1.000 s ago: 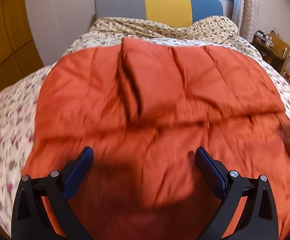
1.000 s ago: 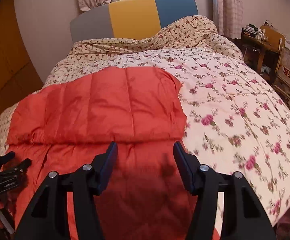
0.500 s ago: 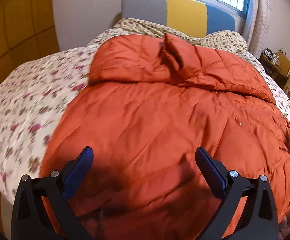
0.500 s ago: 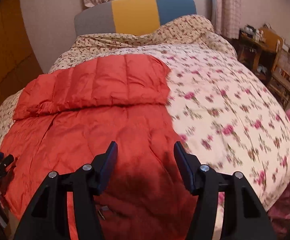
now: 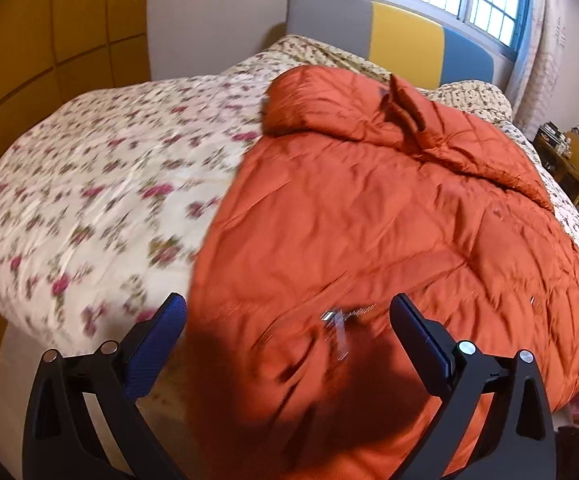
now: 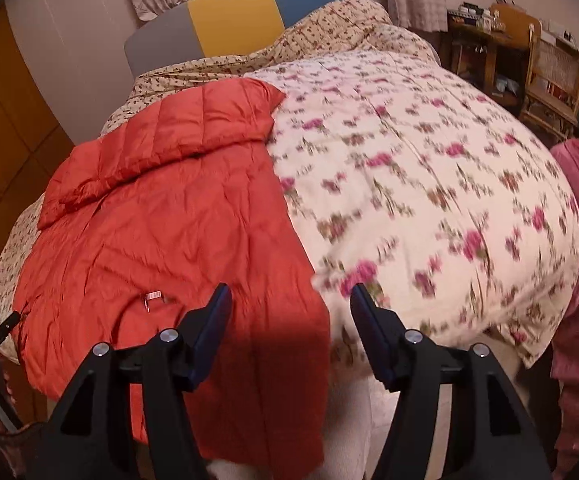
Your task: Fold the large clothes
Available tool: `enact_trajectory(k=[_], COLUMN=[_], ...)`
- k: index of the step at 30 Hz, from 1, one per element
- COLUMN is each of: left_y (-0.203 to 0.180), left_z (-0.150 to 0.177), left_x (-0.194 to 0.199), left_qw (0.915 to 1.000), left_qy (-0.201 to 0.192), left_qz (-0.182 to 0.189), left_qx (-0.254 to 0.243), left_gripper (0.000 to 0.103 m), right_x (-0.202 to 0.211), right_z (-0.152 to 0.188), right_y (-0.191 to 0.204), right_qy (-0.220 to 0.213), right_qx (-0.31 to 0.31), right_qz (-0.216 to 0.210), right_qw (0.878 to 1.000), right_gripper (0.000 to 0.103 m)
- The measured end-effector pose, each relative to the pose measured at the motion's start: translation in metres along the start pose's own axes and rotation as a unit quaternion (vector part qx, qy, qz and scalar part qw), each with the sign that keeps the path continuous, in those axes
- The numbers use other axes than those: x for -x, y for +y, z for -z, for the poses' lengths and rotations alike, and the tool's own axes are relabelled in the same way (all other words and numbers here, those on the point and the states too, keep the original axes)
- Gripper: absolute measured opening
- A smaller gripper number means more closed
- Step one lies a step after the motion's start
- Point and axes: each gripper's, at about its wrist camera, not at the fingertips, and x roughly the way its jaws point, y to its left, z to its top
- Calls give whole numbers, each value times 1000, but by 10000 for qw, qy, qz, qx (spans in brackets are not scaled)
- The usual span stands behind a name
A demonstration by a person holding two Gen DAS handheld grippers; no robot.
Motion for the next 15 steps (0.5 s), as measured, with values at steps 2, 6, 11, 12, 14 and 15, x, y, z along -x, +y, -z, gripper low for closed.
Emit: enact_trajectory(k=[2, 6, 11, 12, 14, 15], left_y=[6, 15, 22, 22, 22, 21], left_z=[8, 23, 36, 38, 42, 43], left_x=[2, 9, 11, 10, 8, 7], left_qw=[10000, 9998, 9996, 9996, 9991, 9989], left_qy=[67, 102, 153, 182, 254, 275], left_qz=[-3, -93, 18, 64, 239, 299], left_qx=[44, 120, 223, 228, 244, 242], left_gripper=[100, 100, 100, 100, 90, 87], right_x=[-1, 2, -2, -6, -13, -17], right_z=[6, 22, 38, 42, 47, 50], right_y=[-3, 0, 13, 15, 15, 14], right_qy=[121, 337, 590, 658, 771, 863], right_qx=[-42, 30, 369, 418, 426, 383], right_qz=[16, -116, -42, 7, 27, -5], right_qw=[9999, 9994, 9976, 9970, 9961, 9955], right_gripper=[62, 61, 60, 60, 59, 52])
